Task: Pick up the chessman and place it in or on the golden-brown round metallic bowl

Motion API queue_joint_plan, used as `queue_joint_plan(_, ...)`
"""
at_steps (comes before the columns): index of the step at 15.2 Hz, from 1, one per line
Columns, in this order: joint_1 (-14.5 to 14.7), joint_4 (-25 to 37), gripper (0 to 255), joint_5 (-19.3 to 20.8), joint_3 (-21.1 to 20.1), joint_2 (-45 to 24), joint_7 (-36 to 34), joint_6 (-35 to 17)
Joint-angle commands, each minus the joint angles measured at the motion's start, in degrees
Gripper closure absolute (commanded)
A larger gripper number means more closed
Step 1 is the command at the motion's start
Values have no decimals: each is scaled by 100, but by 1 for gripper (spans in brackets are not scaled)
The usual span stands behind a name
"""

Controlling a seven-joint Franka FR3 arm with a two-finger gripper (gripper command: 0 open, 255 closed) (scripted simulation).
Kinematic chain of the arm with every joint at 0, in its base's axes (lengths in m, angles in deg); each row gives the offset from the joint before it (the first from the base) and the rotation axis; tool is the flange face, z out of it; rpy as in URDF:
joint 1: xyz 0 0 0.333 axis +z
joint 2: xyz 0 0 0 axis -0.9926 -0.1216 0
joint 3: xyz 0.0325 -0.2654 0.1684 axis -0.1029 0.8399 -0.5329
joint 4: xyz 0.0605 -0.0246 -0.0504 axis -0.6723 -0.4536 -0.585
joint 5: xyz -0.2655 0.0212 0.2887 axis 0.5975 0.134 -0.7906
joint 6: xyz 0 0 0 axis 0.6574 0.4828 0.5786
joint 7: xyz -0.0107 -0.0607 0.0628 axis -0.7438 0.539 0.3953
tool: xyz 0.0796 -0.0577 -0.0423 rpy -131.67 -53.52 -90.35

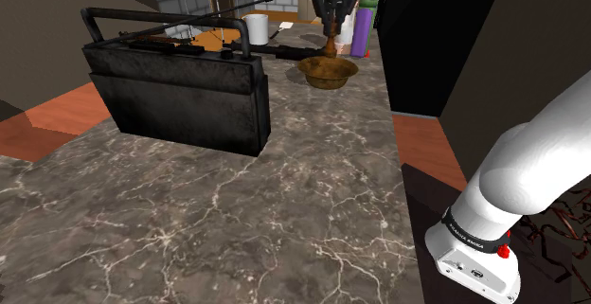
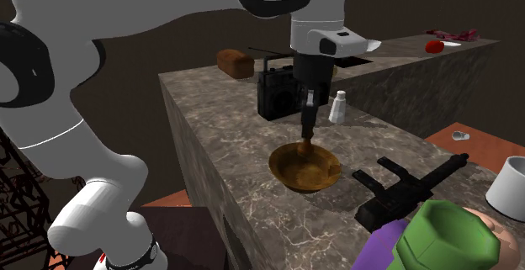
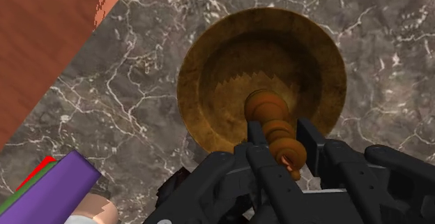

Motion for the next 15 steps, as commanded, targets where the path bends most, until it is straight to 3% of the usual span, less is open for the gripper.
queue_joint_plan(1,2,-243,255,-7,1,59,1,-186)
queue_joint_plan(4,5,-523,255,-13,2,121,3,-404)
queue_joint_plan(11,5,-523,255,-13,2,121,3,-404)
queue_joint_plan(12,5,-523,0,-13,2,121,3,-404)
queue_joint_plan(15,5,-523,0,-13,2,121,3,-404)
